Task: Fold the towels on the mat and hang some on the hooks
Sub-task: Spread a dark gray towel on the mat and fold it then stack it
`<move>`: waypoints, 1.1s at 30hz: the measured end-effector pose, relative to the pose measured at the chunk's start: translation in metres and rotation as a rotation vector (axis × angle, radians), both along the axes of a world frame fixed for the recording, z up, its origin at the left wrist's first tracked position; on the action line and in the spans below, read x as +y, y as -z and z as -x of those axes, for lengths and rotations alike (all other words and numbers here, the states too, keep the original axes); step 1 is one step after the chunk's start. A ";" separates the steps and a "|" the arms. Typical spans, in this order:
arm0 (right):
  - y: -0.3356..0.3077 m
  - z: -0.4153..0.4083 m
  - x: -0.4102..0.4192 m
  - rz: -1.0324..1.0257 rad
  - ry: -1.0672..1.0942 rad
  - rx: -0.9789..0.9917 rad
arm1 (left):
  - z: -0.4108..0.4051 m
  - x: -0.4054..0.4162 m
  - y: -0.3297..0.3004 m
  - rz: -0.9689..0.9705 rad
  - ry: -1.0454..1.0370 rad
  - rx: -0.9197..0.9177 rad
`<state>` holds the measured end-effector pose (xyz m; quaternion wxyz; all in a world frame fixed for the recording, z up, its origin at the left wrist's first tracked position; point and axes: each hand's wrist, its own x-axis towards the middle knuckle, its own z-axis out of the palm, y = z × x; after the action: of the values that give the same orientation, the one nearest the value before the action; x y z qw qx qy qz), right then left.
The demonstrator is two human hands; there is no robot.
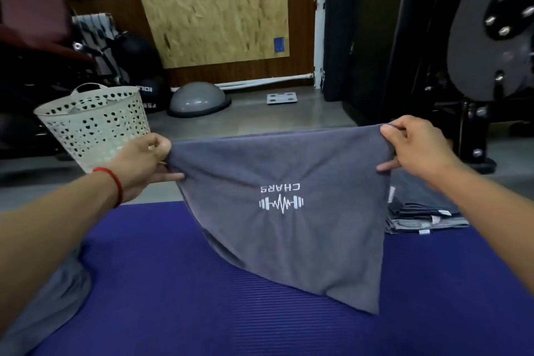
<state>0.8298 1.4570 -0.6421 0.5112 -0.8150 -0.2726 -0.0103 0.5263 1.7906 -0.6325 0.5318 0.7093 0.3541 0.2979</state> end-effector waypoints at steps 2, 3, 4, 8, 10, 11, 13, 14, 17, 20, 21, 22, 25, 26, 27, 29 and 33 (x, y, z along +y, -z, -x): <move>0.012 -0.008 0.009 -0.065 -0.012 0.027 | -0.012 0.002 0.008 -0.030 -0.075 -0.043; 0.017 -0.010 0.013 -0.113 -0.015 0.034 | -0.017 0.002 0.009 -0.039 -0.095 -0.083; 0.020 -0.012 0.014 -0.174 -0.017 0.045 | -0.020 0.001 0.007 -0.049 -0.101 -0.133; 0.026 -0.009 -0.002 -0.378 -0.031 0.064 | -0.013 -0.013 -0.017 -0.163 0.016 -0.268; 0.033 -0.002 -0.016 -0.406 -0.042 0.057 | 0.005 -0.024 -0.017 -0.194 0.109 -0.269; 0.039 0.002 -0.023 -0.383 -0.035 0.040 | 0.016 -0.030 -0.010 -0.201 0.149 -0.240; 0.060 0.010 -0.035 -0.266 -0.031 0.001 | 0.040 -0.043 0.018 -0.172 0.194 -0.165; 0.075 0.015 -0.041 -0.195 -0.050 0.006 | 0.052 -0.050 0.040 -0.127 0.219 -0.126; 0.134 0.033 -0.059 0.047 -0.179 0.114 | 0.094 -0.072 0.127 0.063 0.219 0.036; 0.201 0.058 -0.084 0.351 -0.332 0.270 | 0.132 -0.090 0.215 0.284 0.276 0.235; 0.222 0.066 -0.095 0.446 -0.369 0.285 | 0.142 -0.094 0.238 0.300 0.330 0.332; 0.241 0.073 -0.105 0.536 -0.409 0.263 | 0.150 -0.098 0.259 0.266 0.387 0.424; 0.275 0.094 -0.136 0.787 -0.544 0.107 | 0.168 -0.107 0.295 0.011 0.525 0.650; 0.281 0.103 -0.145 0.851 -0.595 0.081 | 0.173 -0.109 0.301 -0.117 0.588 0.727; 0.285 0.110 -0.154 0.898 -0.646 0.065 | 0.177 -0.112 0.304 -0.230 0.665 0.778; 0.294 0.122 -0.171 0.942 -0.739 -0.026 | 0.189 -0.118 0.309 -0.343 0.771 0.803; 0.301 0.132 -0.193 0.941 -0.736 -0.273 | 0.200 -0.125 0.313 -0.413 0.846 0.836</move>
<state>0.6983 1.2637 -0.9435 0.0269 -0.7971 -0.5744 0.1841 0.3263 1.6657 -0.9458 0.2725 0.9325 0.1558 -0.1785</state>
